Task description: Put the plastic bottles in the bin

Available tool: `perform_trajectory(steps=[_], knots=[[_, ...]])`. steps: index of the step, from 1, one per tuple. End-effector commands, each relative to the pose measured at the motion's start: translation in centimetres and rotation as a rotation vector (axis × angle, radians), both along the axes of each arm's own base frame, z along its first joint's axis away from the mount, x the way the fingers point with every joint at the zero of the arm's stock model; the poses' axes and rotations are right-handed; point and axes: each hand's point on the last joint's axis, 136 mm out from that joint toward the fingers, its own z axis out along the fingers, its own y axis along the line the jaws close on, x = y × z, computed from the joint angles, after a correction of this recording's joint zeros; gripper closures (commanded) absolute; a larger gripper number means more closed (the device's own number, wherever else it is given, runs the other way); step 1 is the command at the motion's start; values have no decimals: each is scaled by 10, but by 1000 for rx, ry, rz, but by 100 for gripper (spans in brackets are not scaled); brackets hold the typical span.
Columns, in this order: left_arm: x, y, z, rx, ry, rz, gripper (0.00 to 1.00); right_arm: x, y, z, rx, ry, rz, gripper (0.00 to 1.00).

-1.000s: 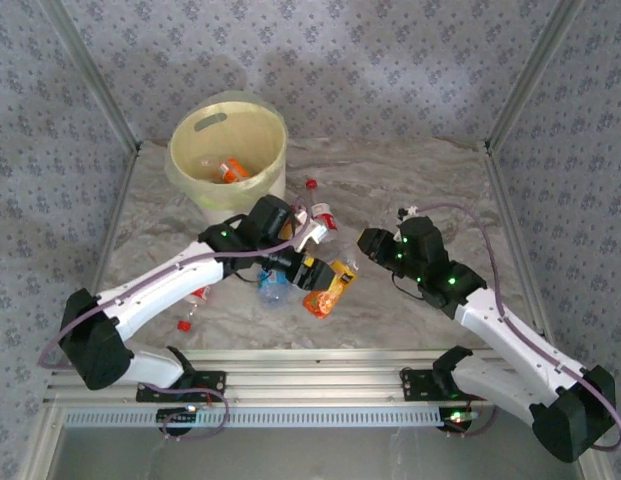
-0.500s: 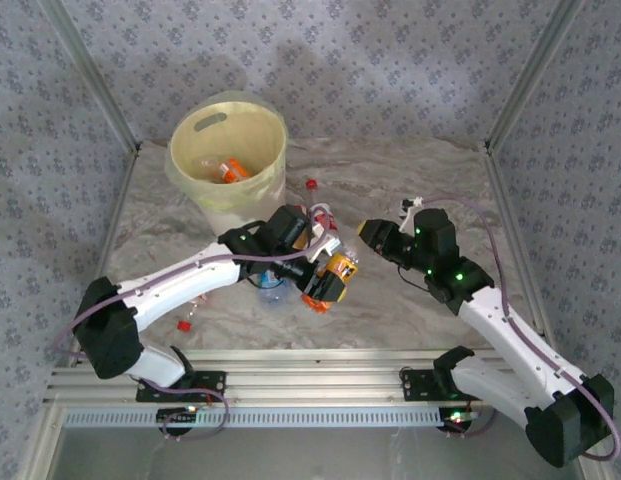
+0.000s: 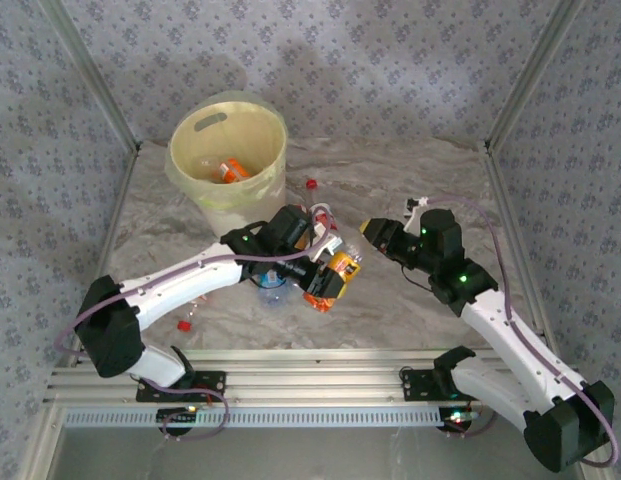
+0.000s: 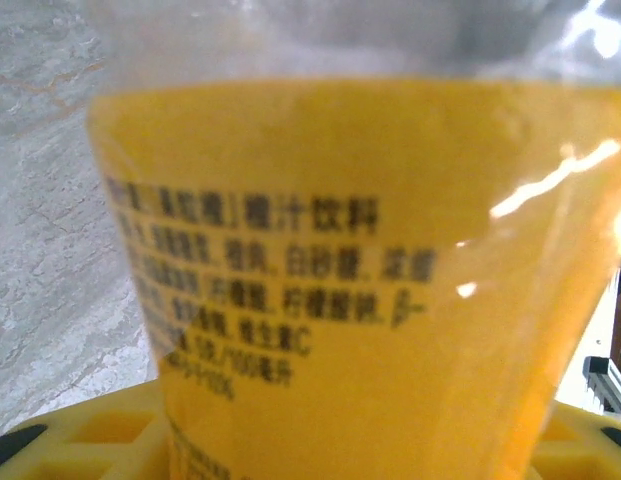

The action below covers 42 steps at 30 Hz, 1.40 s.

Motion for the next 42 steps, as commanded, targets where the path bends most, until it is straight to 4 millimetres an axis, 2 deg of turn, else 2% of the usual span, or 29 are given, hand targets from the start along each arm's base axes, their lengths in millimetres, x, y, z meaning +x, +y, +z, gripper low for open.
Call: perform_trajectory(steps=[1, 4, 13, 23, 27, 30, 36, 42], knots=[[3, -7, 35, -94, -68, -3, 36, -3, -1, 8, 29, -19, 4, 72], [3, -8, 37, -99, -67, -3, 28, -3, -2, 9, 36, -21, 2, 72], [11, -12, 49, -173, -83, 59, 29, -4, -4, 8, 38, -20, -5, 72], [9, -11, 53, -185, -82, 58, 49, -7, -5, 8, 45, -21, -9, 72], [10, -11, 55, -181, -88, 63, 52, -8, -4, 11, 52, -27, -1, 69], [13, -9, 58, -176, -90, 82, 53, -9, -2, 19, 64, -52, 16, 58], [24, -2, 71, -181, -95, 130, 55, -19, -7, 55, 41, -169, 44, 31], [45, 20, 97, -182, -159, 194, 55, -32, -10, 92, -2, -293, 86, 6]])
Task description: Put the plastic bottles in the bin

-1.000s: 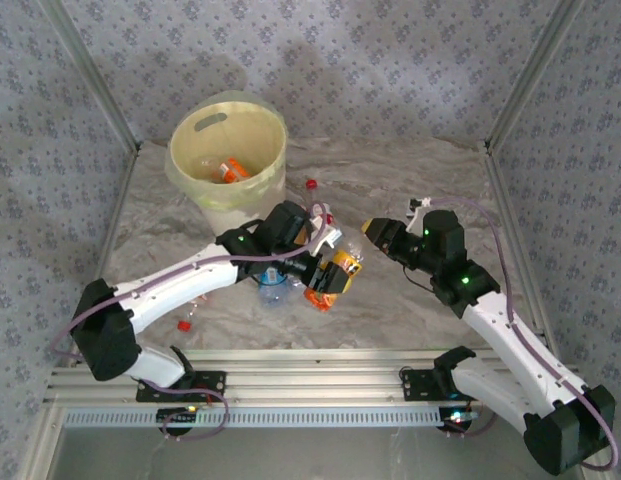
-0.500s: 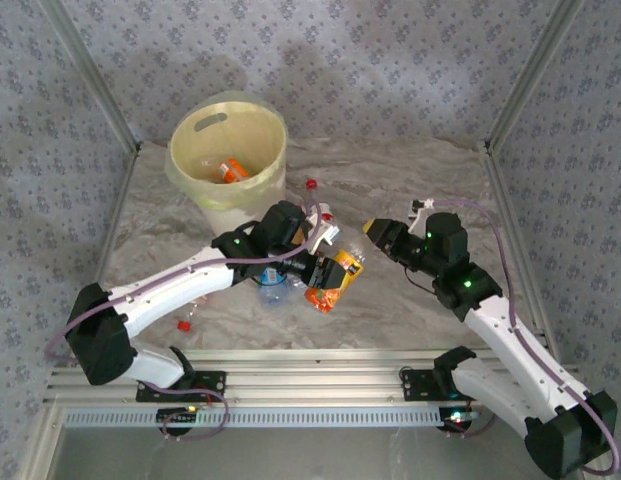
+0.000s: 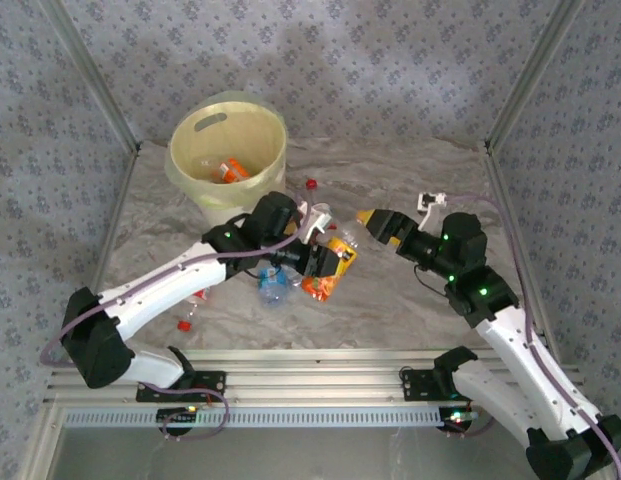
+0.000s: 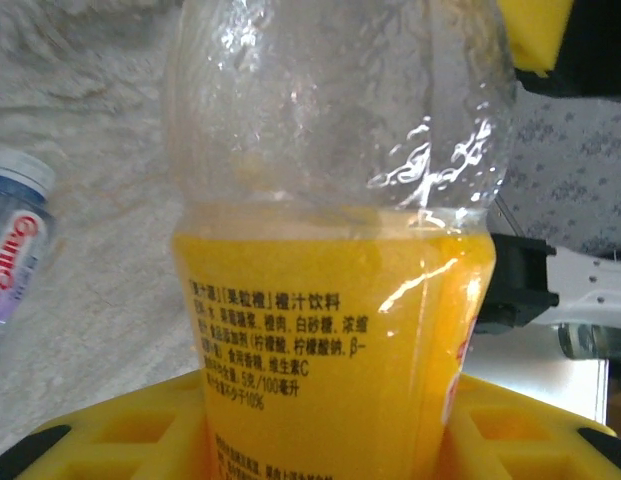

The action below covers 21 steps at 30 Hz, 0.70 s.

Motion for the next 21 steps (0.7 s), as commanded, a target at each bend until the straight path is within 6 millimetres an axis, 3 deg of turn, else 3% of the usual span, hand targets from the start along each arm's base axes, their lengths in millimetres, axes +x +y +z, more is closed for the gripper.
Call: perform_trajectory(steps=[1, 6, 10, 21], knots=[[13, 15, 53, -68, -100, 41, 54, -12, 1, 34, -39, -122, 60, 2], [36, 36, 86, -63, -167, 105, 52, -25, 7, 69, -80, -235, 134, 0], [60, 61, 114, -45, -237, 190, 52, -28, 6, 83, -100, -270, 142, 0], [123, 137, 180, 0, -379, 419, 52, -27, 13, 89, -87, -294, 171, 0]])
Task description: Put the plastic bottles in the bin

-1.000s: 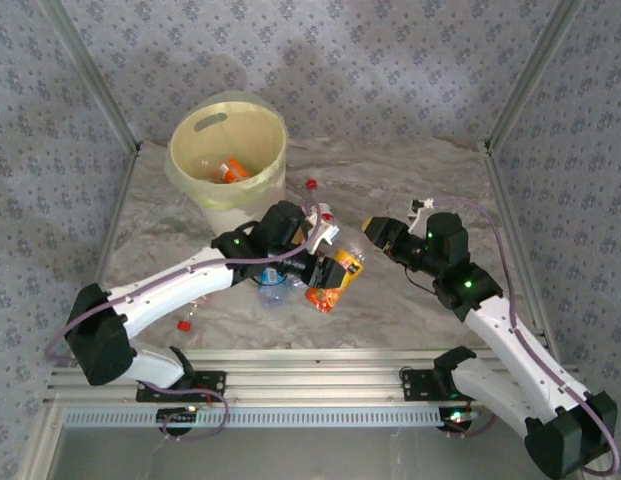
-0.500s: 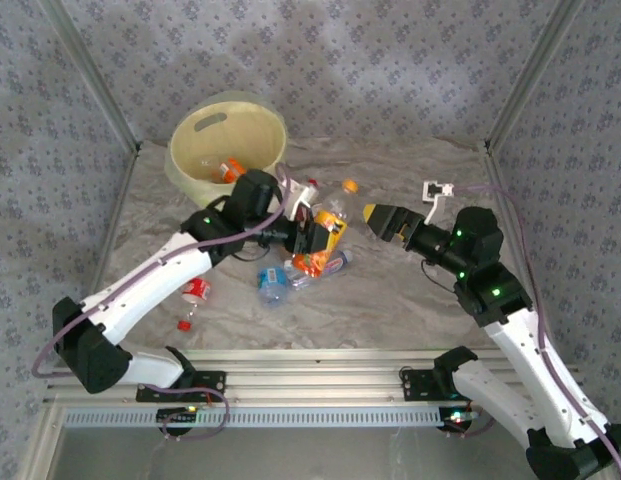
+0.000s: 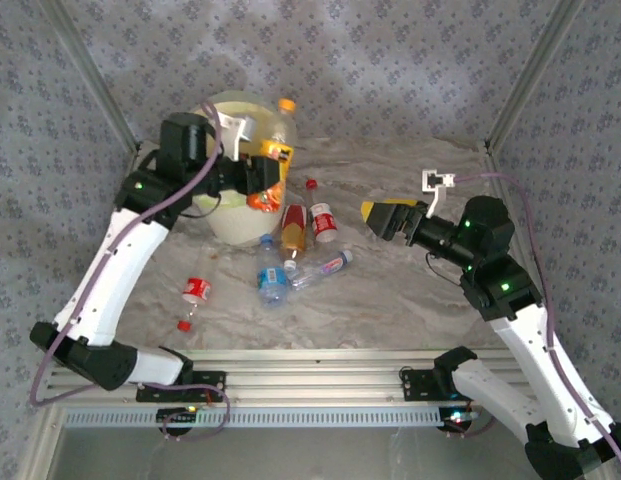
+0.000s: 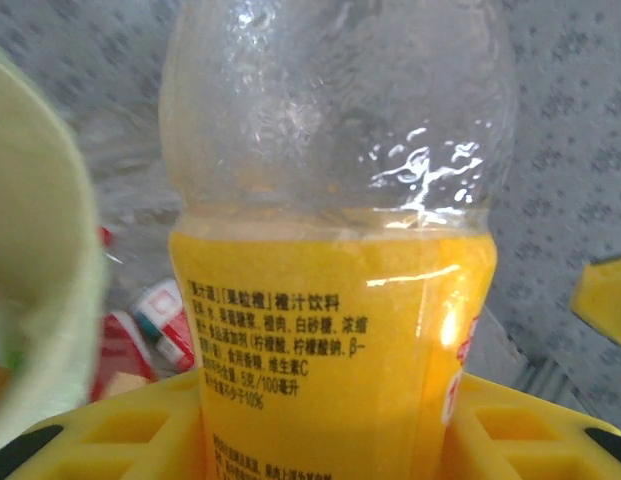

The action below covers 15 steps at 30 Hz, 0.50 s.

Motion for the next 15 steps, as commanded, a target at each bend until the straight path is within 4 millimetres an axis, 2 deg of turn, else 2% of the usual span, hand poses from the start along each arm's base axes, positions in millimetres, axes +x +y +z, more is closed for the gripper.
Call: perform_trajectory(steps=[1, 4, 6, 11, 15], knots=[[15, 24, 20, 63, -63, 60, 52, -6, 1, 12, -1, -44, 21, 0], [36, 46, 28, 144, -104, 140, 51, -6, 1, 9, -25, -59, 24, 0], [50, 57, 26, 193, -109, 180, 51, -6, 0, 8, -32, -58, 19, 0], [81, 79, 10, 310, -97, 246, 52, -7, -4, 7, -49, -57, 1, 0], [99, 85, -8, 386, -87, 258, 52, -6, -3, 4, -55, -54, 3, 0]])
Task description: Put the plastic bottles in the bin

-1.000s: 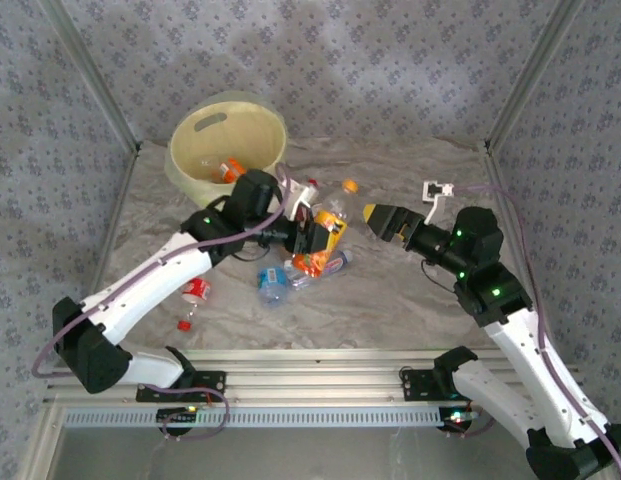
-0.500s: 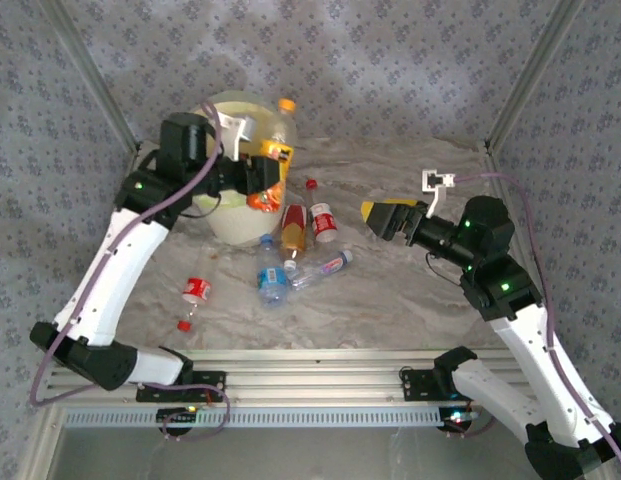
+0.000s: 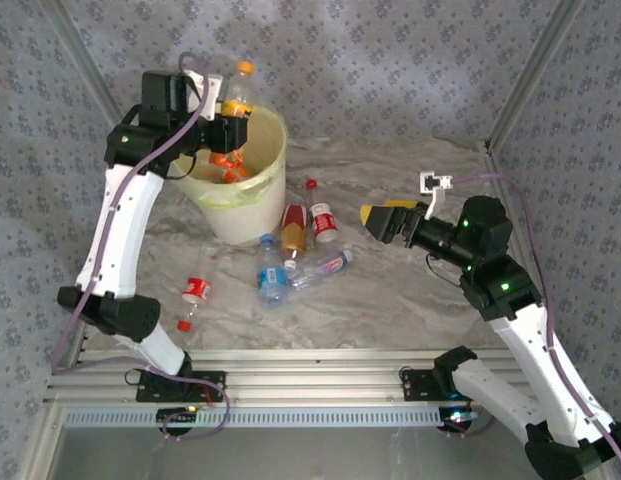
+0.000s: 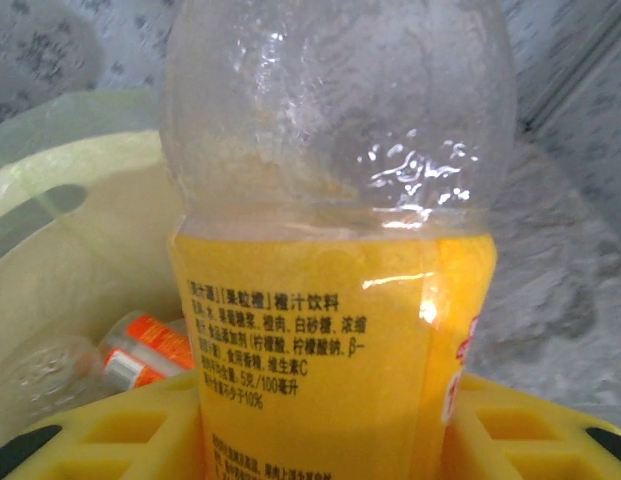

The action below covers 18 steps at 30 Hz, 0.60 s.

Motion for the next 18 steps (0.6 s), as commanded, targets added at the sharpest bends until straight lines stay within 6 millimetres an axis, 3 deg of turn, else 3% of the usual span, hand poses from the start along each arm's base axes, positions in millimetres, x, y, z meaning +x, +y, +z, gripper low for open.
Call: perform_trajectory(steps=[1, 8, 18], knots=[[8, 11, -13, 113, 3, 8, 52, -5, -2, 11, -10, -41, 1, 0], [24, 15, -57, 211, 70, 8, 53, -3, -2, 4, -11, -24, -3, 0], [26, 21, -114, 267, 168, 15, 53, -2, -1, -3, -10, -8, -4, 0]])
